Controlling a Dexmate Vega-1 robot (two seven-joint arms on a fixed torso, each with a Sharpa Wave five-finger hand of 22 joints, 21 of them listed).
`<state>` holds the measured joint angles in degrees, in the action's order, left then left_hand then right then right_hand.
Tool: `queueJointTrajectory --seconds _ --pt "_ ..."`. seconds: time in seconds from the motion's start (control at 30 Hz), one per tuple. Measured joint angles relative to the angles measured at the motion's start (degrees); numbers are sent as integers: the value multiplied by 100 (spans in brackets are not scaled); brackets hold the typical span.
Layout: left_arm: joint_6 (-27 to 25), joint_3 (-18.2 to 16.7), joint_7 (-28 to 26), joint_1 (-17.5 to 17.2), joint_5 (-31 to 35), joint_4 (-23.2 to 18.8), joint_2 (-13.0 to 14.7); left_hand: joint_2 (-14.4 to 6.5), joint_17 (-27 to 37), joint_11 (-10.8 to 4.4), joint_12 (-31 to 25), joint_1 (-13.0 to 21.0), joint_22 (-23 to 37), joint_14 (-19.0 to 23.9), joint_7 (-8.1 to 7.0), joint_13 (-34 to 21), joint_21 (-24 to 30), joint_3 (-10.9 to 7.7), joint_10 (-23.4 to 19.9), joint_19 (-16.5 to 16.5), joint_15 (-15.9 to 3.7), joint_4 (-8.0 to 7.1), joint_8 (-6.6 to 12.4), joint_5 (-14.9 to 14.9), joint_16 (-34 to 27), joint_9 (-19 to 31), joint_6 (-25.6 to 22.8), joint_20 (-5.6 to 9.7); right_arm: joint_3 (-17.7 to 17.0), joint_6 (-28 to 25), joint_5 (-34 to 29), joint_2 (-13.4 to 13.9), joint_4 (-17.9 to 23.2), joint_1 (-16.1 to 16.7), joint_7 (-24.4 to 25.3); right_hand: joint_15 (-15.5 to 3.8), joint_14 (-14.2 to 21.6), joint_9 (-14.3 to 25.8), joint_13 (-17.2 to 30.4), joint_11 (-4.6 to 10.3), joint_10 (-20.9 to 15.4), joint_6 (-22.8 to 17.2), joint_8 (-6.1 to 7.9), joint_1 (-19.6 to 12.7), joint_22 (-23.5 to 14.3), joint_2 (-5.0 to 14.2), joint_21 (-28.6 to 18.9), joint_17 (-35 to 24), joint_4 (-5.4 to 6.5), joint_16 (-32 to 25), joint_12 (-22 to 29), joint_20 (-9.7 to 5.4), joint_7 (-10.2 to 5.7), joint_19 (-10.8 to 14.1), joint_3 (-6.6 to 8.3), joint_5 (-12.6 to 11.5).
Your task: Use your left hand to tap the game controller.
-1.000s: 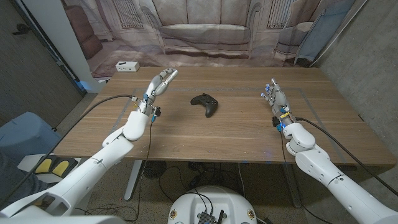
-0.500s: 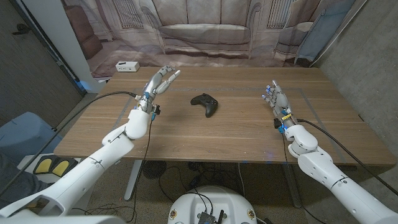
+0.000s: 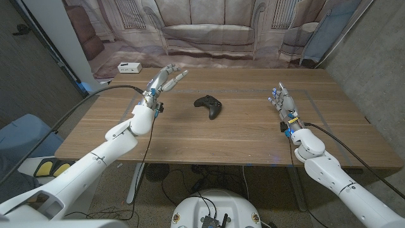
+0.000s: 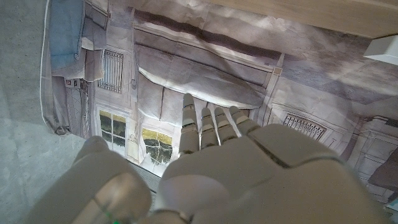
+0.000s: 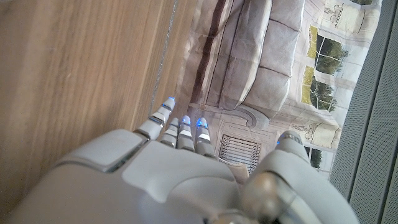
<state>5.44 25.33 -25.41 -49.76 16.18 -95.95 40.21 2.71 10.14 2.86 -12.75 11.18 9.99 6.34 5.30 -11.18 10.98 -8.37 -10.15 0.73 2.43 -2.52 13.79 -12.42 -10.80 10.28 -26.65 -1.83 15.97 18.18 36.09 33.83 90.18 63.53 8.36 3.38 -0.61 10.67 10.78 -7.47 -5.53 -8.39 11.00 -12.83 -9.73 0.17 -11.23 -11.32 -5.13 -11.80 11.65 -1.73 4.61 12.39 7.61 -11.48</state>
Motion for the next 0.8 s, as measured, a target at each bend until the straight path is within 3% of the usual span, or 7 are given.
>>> queueJointTrajectory --seconds 0.8 --pt "-731 397 510 539 399 -97 224 30 0 31 0 -31 0 0 155 -1 0 70 -31 -47 0 -24 21 0 0 -1 -437 -48 74 41 -31 -94 -54 -91 -55 -1 -1 0 -1 -31 -32 -21 0 0 0 0 -1 0 0 0 0 0 -21 0 0 0"
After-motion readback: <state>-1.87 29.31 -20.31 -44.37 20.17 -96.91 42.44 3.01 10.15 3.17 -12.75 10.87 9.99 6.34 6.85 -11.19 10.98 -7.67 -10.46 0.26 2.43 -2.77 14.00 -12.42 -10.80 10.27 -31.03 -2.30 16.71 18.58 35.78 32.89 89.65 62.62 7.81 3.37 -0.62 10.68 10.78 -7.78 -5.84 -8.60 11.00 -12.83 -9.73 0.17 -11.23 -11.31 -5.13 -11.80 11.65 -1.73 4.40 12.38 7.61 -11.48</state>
